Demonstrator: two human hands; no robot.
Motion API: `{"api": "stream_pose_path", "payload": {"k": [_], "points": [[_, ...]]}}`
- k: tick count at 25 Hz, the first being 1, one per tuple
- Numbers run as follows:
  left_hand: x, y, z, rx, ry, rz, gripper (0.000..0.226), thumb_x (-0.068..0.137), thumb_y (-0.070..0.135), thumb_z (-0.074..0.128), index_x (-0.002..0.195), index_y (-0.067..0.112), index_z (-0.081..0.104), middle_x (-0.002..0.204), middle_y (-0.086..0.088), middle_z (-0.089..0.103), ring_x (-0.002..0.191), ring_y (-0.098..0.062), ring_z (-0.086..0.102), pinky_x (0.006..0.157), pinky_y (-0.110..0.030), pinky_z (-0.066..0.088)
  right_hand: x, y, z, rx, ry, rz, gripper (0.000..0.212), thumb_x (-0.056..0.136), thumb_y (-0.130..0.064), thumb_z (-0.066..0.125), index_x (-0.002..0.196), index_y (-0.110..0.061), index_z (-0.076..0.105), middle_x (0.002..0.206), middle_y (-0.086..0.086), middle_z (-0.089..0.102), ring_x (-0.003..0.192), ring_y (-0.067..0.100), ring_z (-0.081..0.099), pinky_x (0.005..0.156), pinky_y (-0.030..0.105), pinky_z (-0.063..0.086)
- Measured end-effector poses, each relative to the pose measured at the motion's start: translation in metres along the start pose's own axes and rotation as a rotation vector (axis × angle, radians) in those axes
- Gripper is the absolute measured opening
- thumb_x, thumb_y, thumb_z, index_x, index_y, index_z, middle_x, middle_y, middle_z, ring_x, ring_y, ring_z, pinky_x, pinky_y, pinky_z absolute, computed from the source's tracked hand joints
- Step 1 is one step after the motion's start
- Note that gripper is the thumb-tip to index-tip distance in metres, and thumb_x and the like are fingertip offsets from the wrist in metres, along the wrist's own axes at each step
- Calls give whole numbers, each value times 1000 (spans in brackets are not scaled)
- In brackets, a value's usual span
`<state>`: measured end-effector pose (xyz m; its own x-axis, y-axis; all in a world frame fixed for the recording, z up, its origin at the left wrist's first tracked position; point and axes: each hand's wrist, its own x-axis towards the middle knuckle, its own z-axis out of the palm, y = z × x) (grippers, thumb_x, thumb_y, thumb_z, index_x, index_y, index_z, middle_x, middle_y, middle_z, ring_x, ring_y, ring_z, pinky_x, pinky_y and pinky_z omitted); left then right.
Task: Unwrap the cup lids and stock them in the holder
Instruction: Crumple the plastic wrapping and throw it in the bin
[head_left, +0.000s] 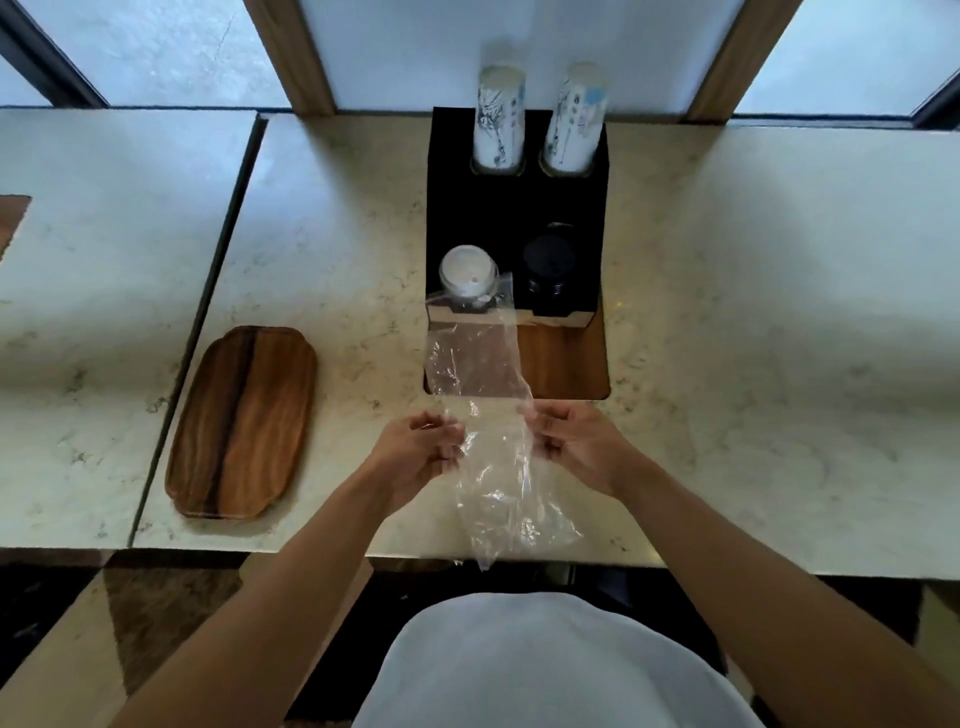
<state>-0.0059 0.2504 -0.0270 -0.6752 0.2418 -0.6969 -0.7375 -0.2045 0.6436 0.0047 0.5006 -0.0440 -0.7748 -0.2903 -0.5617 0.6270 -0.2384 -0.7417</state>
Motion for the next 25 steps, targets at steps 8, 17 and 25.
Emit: {"api": "stream_pose_path", "payload": {"k": [8,17,25], "points": [[-9,-12,46,-42,-53,-103,29,96,-4,52,117,6,69,74,-10,65,60,-22,59,57,-34,54,-37,-6,-28,98,89,-1,33,93,-4,56,112,-18,78,60,1,55,51,10,50,49,23,45],[-24,-41,64,-167,2,-70,33,97,-14,42,113,-3,69,106,-26,70,86,-34,71,64,-35,63,-65,-2,-24,448,85,129,27,96,1,50,103,-6,74,65,6,64,52,17,62,52,32,56],[-22,-44,52,484,-137,207,71,74,18,90,136,24,57,134,-3,65,125,-22,61,100,-42,53,-62,20,-15,661,194,240,13,76,-3,54,85,1,63,70,13,65,55,20,68,59,33,62]]}}
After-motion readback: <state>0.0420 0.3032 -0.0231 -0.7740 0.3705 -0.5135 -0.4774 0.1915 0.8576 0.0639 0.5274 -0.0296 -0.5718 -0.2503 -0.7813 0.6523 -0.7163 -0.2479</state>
